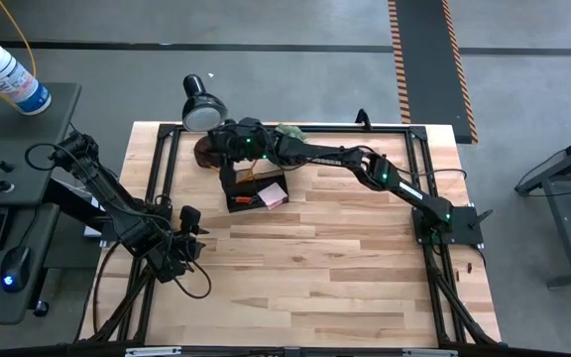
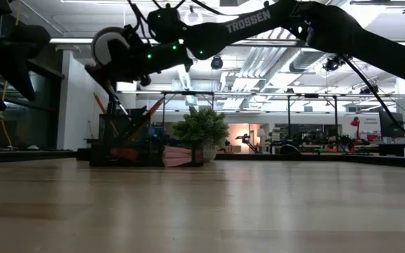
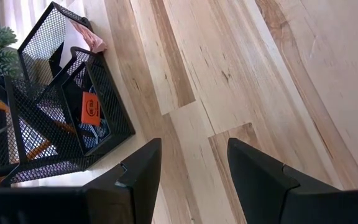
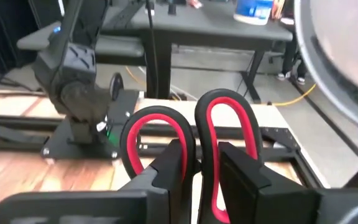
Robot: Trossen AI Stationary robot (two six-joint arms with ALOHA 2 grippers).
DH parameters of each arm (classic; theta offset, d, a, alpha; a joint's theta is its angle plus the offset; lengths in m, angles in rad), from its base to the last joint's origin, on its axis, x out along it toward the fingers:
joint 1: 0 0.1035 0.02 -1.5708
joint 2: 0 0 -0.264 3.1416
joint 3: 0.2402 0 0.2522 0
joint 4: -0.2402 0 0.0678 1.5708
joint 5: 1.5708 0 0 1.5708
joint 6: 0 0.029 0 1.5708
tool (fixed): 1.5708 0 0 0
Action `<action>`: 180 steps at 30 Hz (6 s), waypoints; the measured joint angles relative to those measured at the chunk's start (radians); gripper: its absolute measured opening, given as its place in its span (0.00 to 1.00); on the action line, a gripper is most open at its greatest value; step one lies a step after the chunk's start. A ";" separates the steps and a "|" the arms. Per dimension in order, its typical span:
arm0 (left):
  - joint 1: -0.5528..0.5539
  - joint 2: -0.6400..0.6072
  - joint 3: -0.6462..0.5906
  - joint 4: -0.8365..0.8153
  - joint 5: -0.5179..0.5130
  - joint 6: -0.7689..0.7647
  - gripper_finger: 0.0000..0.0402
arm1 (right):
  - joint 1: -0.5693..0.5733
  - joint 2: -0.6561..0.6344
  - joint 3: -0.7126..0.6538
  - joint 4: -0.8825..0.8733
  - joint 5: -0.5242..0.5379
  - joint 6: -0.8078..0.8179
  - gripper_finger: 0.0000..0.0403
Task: Pick and place office supplies into organizer
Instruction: Put the scissors into the desktop organizer, then return to Home Position
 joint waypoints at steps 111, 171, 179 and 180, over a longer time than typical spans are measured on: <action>0.000 0.000 0.000 0.145 -0.124 0.114 0.43 | 0.652 -0.233 -0.040 -1.565 1.099 0.640 0.02; 0.101 -0.895 -0.547 0.979 -0.120 0.875 0.11 | 0.555 -1.404 -2.102 0.487 0.835 0.500 0.00; 0.374 -0.981 -0.593 0.947 0.184 0.864 0.03 | 0.555 -1.404 -2.102 0.486 0.843 0.499 0.00; 0.410 -0.980 -0.593 0.944 0.224 0.861 0.03 | 0.555 -1.404 -2.102 0.486 0.843 0.499 0.00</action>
